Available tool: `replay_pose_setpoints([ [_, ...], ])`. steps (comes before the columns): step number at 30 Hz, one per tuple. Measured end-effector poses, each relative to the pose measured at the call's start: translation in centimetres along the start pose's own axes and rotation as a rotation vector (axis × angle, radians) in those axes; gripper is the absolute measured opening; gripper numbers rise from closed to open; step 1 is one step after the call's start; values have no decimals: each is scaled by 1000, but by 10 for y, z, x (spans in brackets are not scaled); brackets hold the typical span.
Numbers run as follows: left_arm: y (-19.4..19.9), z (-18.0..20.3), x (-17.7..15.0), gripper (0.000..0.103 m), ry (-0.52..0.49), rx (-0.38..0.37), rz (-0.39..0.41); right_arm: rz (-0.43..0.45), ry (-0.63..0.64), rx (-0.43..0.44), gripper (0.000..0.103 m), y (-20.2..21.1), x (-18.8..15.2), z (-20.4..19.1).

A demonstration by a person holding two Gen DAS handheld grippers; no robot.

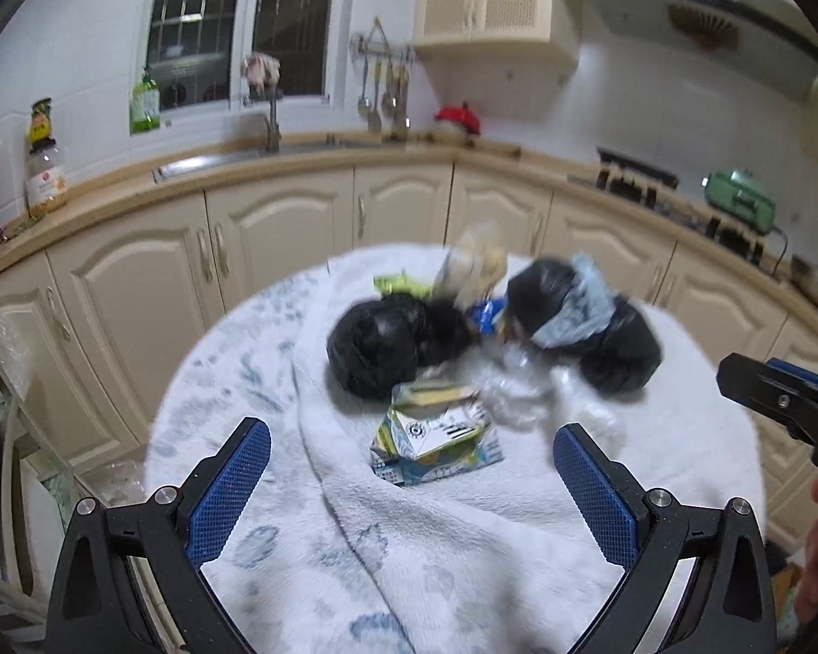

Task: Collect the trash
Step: 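Grasp the juice carton with the left tool while the right tool grasps a clear plastic bag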

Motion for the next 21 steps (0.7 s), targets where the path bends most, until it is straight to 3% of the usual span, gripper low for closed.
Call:
replay_pose_setpoints([
  [12, -141, 34, 60, 102, -18, -8, -209, -97, -14, 7, 100, -48, -11, 1],
  [13, -152, 38, 65, 94, -19, -15, -227, -105, -13, 8, 98, -51, -11, 0],
  [14, -158, 39, 70, 72, -13, -29, -239, -114, -13, 12, 97, -55, -12, -1],
  [18, -177, 36, 94, 59, 35, -58, -203, -149, -3, 36, 89, -68, -16, -8],
  [21, -185, 35, 103, 59, 50, -76, -199, -182, 3, 56, 85, -81, -19, -14],
])
Point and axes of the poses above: each gripper's, at about its wrist camera, not at the fingertips, and y roughly against the way its jaws point, z to its right, x to its top, the point moved 7 cm from there along -y, roughly the way its jaws point, and after that the axes turned 1 degree about -y, right-handed, at the moved point
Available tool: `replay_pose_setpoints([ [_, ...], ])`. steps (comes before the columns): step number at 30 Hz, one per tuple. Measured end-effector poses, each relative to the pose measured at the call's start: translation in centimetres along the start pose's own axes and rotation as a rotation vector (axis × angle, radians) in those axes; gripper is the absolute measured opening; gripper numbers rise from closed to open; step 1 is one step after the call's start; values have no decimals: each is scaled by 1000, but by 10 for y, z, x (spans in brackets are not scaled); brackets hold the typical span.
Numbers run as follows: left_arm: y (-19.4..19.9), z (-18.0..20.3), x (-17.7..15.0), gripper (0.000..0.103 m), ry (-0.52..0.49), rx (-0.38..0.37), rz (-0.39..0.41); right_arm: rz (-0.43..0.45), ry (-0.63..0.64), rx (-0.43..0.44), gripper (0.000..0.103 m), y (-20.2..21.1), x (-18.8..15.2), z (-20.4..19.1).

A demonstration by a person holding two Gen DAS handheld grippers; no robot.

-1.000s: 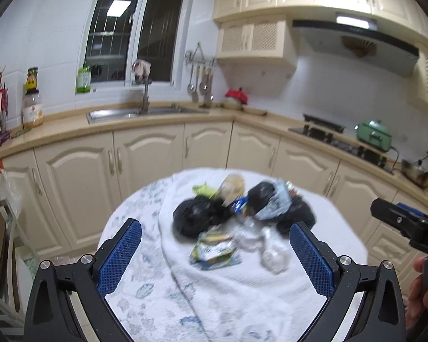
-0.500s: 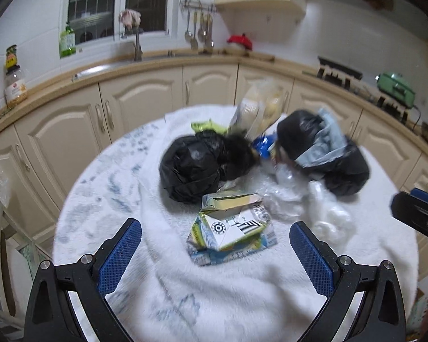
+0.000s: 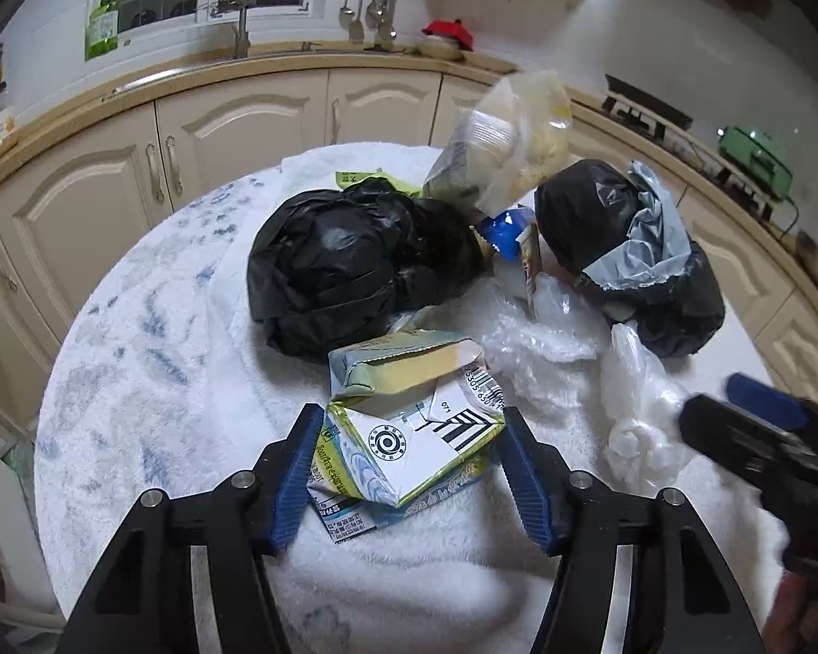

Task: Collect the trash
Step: 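Grasp the juice carton with the left tool while the right tool grasps a clear plastic bag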

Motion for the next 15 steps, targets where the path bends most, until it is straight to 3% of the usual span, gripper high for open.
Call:
replay_pose_setpoints([
  [2, -4, -1, 7, 58, 0, -2, 8, -27, 6, 2, 79, -11, -1, -4],
  [6, -10, 1, 22, 58, -10, -7, 22, -74, 35, 15, 52, -32, -5, -11],
  [10, -12, -2, 29, 58, -10, -16, 32, -65, 47, 32, 43, -32, -11, -12],
  [14, -8, 5, 31, 57, -14, -18, 52, -32, 22, 39, 42, -18, -16, -3],
  [15, -6, 6, 32, 48, -19, -16, 57, -26, 13, 42, 42, -13, -17, 0],
])
Point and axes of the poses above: each gripper's, at about its wrist camera, not at the fingertips, and y roughly against the way its jaws point, z to its right, x to its top, the point moved 7 cm from there along -y, roughly the way its jaws point, and after that the axes turned 1 degree about -y, right-handed, at the moved point
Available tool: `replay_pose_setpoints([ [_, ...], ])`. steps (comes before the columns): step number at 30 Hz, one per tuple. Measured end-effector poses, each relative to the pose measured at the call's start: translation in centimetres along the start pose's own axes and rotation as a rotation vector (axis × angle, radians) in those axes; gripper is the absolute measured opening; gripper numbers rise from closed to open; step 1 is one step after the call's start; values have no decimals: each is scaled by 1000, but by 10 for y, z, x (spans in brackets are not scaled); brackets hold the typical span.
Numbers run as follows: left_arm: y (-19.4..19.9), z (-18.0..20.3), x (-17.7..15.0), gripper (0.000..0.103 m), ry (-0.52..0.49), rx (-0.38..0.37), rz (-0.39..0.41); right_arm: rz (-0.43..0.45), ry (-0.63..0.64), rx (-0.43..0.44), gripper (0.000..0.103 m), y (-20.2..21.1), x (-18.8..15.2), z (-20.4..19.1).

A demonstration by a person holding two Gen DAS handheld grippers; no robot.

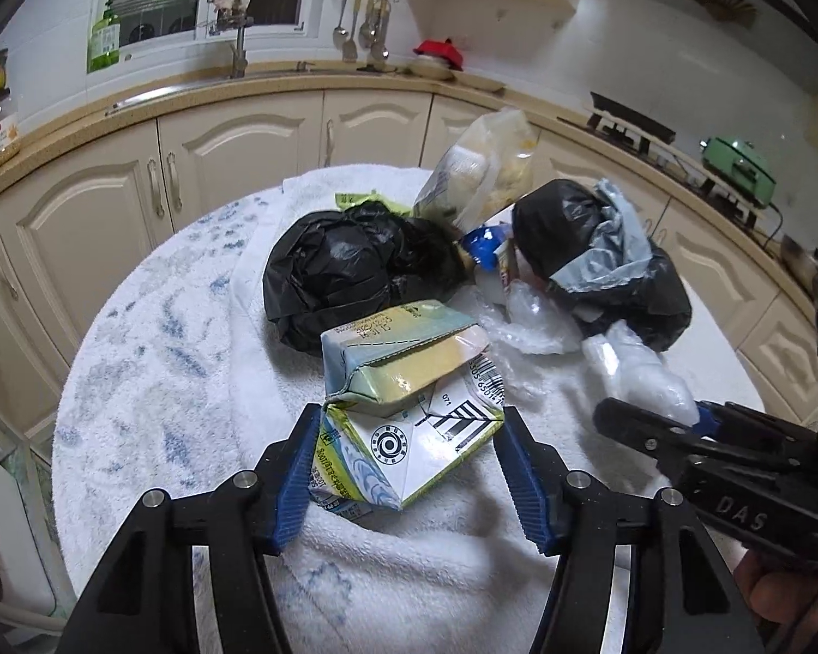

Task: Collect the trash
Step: 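Grasp the juice carton with the left tool while the right tool grasps a clear plastic bag, then carry the carton and plastic bag to the blue bin and release both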

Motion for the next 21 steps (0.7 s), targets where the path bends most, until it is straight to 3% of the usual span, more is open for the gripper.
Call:
replay_pose_setpoints([
  [1, -1, 3, 2, 30, -4, -2, -5, 8, -9, 1, 42, 5, -1, 4],
  [2, -3, 6, 3, 21, -1, -14, -5, 17, -17, 6, 42, 11, -2, 7],
  [9, -21, 25, 12, 24, -18, -6, -6, 45, -33, 7, 42, 34, -5, 20],
  [10, -21, 24, 13, 34, -17, -5, -3, 49, -35, 11, 42, 36, -5, 21],
  [13, -26, 15, 18, 84, -13, 30, 2, 50, -36, 18, 42, 38, -4, 24],
  [14, -25, 16, 14, 87, -13, 40, 7, 50, -37, 21, 42, 38, -5, 24],
  [16, -44, 18, 23, 78, -9, 32, -13, 49, -41, 24, 42, 38, -5, 26],
  [17, -40, 14, 10, 61, -1, 23, -28, 49, -43, 26, 42, 38, -5, 27],
  [19, -55, 11, 17, 50, 19, 27, -58, 50, -48, 31, 42, 39, -6, 29],
  [21, -41, 11, 7, 50, 29, 13, -57, 52, -50, 30, 42, 41, -6, 30],
])
Point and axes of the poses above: each gripper's, at about its wrist camera, not at the fingertips, and y roughly against the way its jaws point, z to its right, x to its top, the point moved 7 cm from there along -y, roughly the way its jaws point, and after that the axes turned 1 degree about -y, right-handed, at the moved point
